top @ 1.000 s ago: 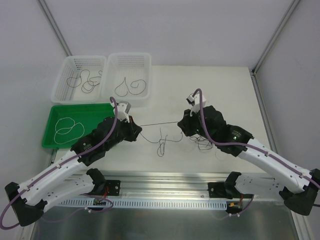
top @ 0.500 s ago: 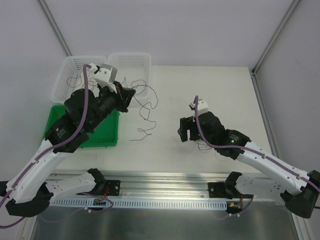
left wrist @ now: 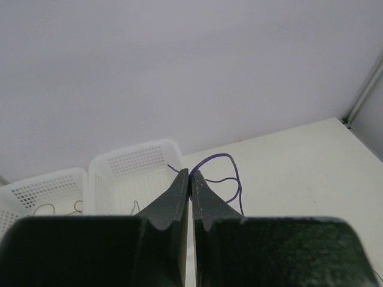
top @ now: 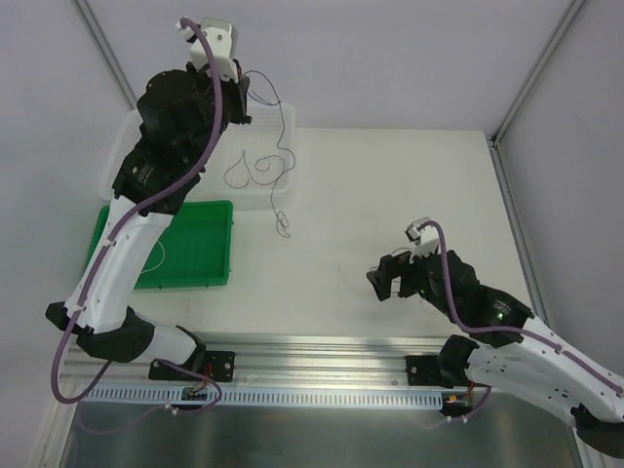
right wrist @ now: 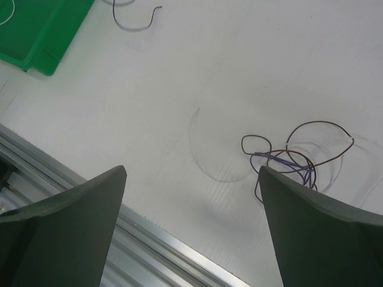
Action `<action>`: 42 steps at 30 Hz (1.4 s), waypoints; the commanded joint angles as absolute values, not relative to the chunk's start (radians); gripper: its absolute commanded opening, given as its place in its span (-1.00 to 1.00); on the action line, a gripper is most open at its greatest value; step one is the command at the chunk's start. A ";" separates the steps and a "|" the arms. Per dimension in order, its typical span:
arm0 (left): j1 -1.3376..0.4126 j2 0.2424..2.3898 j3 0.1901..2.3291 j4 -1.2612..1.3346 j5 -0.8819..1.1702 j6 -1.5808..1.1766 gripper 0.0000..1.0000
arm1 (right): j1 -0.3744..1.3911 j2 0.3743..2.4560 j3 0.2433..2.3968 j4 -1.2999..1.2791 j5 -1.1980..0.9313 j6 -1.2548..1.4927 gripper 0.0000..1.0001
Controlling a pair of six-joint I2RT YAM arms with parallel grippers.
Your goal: Untangle the cables
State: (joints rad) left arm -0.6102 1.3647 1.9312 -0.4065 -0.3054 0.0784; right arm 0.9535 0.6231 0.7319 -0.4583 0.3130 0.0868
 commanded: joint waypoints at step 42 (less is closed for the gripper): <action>-0.288 1.775 1.668 -0.242 -0.099 -0.403 0.97 | 0.957 0.445 0.597 -0.542 0.316 0.129 0.99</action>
State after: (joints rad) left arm -0.2234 1.9060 1.7145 -0.2832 -0.0769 -0.2745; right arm 0.9535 0.4564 0.6014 -0.5652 0.3248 0.1070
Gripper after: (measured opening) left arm 0.968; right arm 0.993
